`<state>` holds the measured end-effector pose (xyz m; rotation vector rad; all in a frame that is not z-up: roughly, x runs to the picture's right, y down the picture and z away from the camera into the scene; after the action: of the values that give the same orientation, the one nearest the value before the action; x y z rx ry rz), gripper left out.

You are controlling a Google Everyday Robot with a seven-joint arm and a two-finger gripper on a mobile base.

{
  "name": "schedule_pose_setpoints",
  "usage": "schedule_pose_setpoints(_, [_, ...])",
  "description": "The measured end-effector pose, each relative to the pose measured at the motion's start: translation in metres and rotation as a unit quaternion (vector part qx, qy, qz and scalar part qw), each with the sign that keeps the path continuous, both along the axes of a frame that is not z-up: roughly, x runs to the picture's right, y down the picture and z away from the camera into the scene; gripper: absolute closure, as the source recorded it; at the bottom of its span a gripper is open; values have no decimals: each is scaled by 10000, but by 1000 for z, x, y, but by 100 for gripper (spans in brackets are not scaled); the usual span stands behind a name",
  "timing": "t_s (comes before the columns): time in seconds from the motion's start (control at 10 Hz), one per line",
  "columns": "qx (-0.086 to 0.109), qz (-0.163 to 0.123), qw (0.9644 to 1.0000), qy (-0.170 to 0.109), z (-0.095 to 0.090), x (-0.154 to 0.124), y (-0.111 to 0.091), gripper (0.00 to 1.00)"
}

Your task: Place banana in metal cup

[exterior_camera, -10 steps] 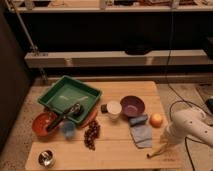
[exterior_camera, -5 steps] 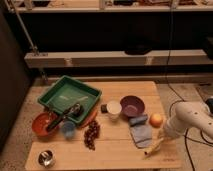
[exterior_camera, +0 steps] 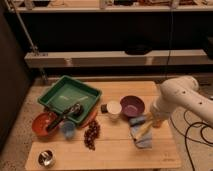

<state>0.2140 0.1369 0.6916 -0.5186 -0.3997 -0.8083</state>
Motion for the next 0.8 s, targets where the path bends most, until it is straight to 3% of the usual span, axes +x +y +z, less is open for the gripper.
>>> schedule_pose_setpoints(0.1, [208, -254, 9994, -127, -17, -37, -24, 100])
schedule_pose_setpoints(0.3, [495, -464, 9969, -395, -30, -80, -44, 100])
schedule_pose_setpoints(0.5, [820, -807, 9886, -972, -43, -130, -50, 100])
schedule_pose_setpoints(0.6, [864, -905, 9859, -1115, -46, -142, -50, 100])
schedule_pose_setpoints(0.8, [879, -913, 9859, -1091, -46, -140, -50, 100])
